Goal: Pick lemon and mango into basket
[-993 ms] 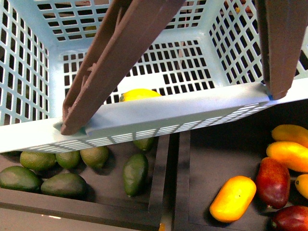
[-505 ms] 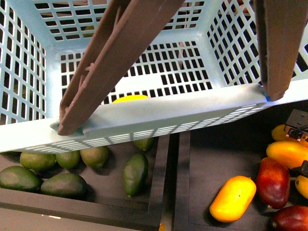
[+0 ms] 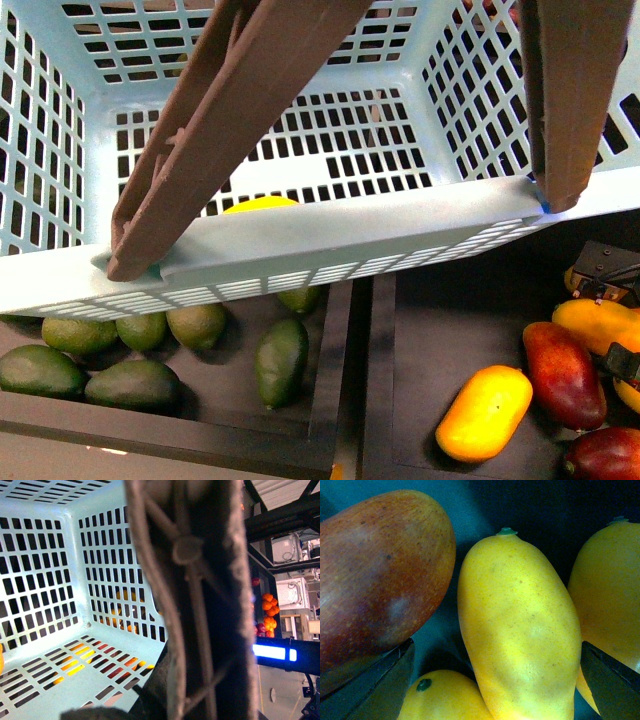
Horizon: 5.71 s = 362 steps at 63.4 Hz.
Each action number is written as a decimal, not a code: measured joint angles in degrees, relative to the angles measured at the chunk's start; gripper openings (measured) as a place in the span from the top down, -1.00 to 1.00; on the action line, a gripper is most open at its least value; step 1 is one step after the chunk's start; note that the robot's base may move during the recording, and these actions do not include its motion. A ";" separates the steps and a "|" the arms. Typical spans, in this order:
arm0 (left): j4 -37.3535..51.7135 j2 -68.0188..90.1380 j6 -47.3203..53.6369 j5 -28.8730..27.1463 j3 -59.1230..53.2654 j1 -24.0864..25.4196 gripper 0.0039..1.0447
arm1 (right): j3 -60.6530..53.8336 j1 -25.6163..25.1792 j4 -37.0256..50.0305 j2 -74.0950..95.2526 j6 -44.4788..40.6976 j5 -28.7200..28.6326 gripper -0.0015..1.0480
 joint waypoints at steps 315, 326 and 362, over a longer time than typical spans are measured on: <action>-0.13 0.09 0.02 0.00 -0.13 -0.11 0.92 | -58.14 12.31 9.46 -121.11 66.55 4.63 0.96; -0.13 0.09 0.02 0.00 -0.13 -0.11 0.92 | -58.14 12.31 6.60 -123.99 66.55 4.66 0.96; -0.13 0.09 0.09 0.04 -0.13 -0.13 0.92 | -58.14 12.31 -6.69 -136.87 66.55 4.66 0.96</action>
